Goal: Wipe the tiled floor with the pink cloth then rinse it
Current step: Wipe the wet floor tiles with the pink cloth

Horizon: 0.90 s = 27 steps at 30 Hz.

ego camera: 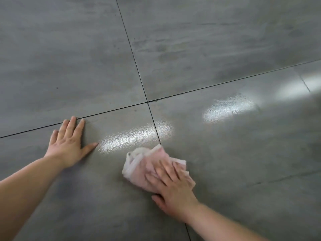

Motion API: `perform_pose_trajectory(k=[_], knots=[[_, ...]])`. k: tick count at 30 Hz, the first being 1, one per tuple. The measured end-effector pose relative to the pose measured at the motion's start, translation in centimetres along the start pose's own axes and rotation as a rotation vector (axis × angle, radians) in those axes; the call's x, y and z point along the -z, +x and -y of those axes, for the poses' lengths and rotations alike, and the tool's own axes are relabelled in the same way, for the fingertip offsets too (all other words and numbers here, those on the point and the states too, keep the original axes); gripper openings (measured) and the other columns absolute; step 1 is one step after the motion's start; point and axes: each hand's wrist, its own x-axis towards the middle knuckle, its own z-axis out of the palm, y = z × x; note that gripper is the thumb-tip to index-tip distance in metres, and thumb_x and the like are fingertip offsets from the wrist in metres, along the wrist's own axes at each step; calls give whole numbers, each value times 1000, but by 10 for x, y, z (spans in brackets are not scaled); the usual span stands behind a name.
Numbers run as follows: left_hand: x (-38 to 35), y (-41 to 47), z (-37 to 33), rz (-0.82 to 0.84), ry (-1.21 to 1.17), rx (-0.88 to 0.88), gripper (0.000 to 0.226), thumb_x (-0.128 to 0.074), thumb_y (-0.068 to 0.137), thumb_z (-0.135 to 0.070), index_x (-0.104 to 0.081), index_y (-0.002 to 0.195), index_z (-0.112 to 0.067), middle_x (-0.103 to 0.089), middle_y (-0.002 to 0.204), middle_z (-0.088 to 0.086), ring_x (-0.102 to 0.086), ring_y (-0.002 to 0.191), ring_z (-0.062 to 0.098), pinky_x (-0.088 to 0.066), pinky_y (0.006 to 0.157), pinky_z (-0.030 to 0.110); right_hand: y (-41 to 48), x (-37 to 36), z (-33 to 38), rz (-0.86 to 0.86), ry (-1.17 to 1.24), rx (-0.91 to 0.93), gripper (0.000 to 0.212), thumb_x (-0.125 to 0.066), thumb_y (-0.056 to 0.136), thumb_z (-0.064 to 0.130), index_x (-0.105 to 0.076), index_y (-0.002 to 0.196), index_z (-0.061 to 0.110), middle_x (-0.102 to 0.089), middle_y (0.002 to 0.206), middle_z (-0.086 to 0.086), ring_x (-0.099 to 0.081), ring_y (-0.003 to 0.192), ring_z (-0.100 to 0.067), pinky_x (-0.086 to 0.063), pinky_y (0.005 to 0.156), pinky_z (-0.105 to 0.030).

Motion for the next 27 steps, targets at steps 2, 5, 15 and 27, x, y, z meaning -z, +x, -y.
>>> perform_pose_trajectory(k=[2,5,15,27], knots=[[1,1,0,2,1,1,83,-51,83,-49,-4,145,-22,6,157,2,8,145,19,2,118,37,-6,-3,-16,-4,-37,132,63,-36,70,47,-33,132,35,-38,136,4,-29,131,-24,-23,102,-42],[6,1,4,19,18,-17,84,-55,82,-47,-6,145,-23,4,157,1,6,145,19,0,118,37,-26,-1,-82,-48,-72,-209,64,-31,85,44,-17,146,27,-46,134,-7,-22,137,-31,-26,99,-46],[6,1,-17,-37,-38,-24,75,-50,85,-46,-14,144,-19,-3,157,3,2,145,20,1,118,37,5,22,-61,-106,163,-655,63,-31,77,41,-44,134,19,-53,136,-12,-40,129,-38,-40,98,-49],[8,4,-17,14,-7,-94,73,-45,85,-50,-9,144,-24,0,157,-5,4,145,13,2,118,35,27,43,-138,36,10,-451,77,-15,78,52,-27,145,17,-32,151,-10,-22,140,-36,-25,109,-50]])
